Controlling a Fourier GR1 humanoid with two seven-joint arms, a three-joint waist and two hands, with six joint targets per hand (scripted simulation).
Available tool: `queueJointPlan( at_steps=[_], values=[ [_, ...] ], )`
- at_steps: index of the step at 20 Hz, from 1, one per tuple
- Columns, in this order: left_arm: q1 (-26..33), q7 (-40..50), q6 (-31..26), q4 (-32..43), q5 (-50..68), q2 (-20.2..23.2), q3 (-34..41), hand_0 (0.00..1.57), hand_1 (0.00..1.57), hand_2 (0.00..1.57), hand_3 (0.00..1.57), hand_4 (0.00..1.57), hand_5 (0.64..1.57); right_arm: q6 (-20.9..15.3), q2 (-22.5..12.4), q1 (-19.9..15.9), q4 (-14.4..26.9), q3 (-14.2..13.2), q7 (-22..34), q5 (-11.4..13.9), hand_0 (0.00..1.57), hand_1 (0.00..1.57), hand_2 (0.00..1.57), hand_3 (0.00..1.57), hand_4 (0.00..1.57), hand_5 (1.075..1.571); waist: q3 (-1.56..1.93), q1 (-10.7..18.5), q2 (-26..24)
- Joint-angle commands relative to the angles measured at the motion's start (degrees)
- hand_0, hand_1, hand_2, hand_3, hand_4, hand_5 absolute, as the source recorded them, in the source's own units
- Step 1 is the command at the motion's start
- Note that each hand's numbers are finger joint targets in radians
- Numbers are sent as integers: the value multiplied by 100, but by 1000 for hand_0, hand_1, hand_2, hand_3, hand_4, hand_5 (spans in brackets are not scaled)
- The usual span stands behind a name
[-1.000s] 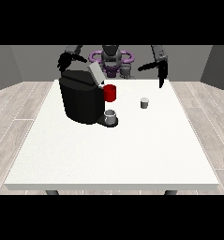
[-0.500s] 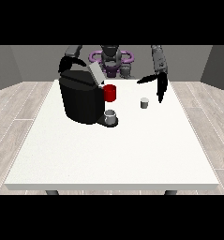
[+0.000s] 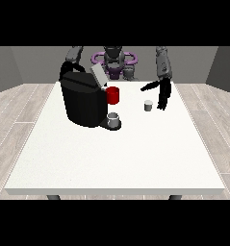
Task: Insert the coffee pod into the coffee machine and close the lid
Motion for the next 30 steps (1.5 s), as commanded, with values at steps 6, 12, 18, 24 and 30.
queueJointPlan(
  at_steps=[6, 12, 18, 24, 30],
  values=[
    [-201, -316, 283, 894, -519, 65, -52, 758, 758, 820, 513, 0, 1571, -132, 44, -108, 233, 64, 101, 195, 0, 0, 0, 0, 356, 1571, -2, -42, -10],
    [-222, -271, 470, 1182, -1119, 225, -394, 568, 568, 698, 414, 0, 1571, 72, -15, -51, 108, 154, 303, 133, 0, 0, 0, 0, 435, 1571, -1, -233, -46],
    [-674, -457, 1095, 1383, -1455, 140, -361, 695, 695, 831, 592, 0, 1571, -88, 49, -356, 227, 86, 165, 202, 0, 0, 0, 0, 520, 1571, -1, -246, 193],
    [-783, -826, 1520, 1721, -1630, 144, -251, 824, 824, 972, 737, 389, 1571, -285, 207, -265, 166, 241, 91, 110, 0, 0, 0, 0, 513, 1571, -2, -253, 297],
    [-651, -860, 1717, 1928, -2057, 233, -484, 899, 899, 1011, 776, 309, 1571, 128, 44, -178, 200, -29, -157, -116, 0, 0, 0, 0, 515, 1571, -1, -388, 336]
  ],
)
